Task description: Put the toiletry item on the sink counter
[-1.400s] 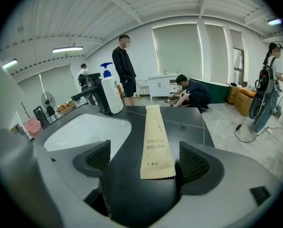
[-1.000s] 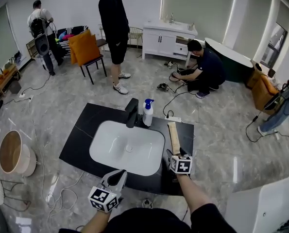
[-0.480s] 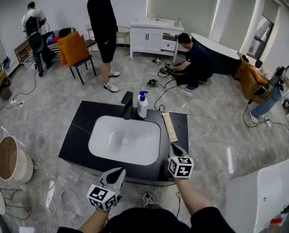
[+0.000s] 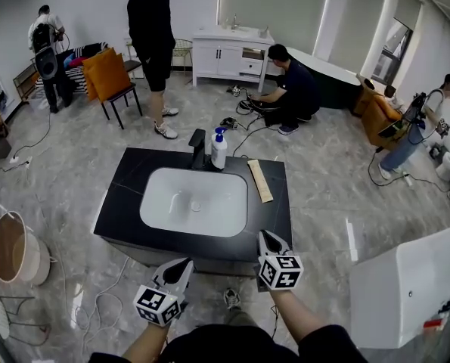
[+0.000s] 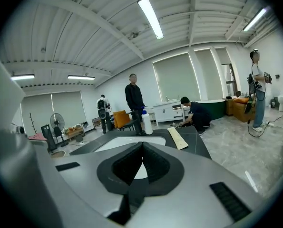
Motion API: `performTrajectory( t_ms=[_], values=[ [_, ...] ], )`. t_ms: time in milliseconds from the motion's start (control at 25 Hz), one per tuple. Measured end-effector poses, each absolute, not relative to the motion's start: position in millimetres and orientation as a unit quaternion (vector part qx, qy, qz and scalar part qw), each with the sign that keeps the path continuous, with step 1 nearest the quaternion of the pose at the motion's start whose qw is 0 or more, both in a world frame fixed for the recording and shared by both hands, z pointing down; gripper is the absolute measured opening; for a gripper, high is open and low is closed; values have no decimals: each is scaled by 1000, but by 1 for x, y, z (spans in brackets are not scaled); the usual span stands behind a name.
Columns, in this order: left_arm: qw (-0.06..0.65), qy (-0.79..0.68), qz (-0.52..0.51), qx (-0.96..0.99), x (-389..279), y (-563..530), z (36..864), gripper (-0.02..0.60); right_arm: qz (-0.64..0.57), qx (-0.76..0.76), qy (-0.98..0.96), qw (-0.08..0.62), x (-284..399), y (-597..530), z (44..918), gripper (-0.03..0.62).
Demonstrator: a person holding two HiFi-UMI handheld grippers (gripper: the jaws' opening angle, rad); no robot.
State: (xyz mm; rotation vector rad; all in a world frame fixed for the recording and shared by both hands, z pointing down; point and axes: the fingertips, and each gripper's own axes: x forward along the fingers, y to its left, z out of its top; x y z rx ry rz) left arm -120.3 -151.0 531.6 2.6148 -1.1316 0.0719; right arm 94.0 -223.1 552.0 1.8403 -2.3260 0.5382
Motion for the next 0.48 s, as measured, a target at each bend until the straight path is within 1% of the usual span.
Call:
performTrajectory(
  t_ms=[480],
  values=[
    [129, -383, 20, 915, -154, -89, 524, 8, 154, 601, -784, 20, 41, -126, 520, -2]
  ],
)
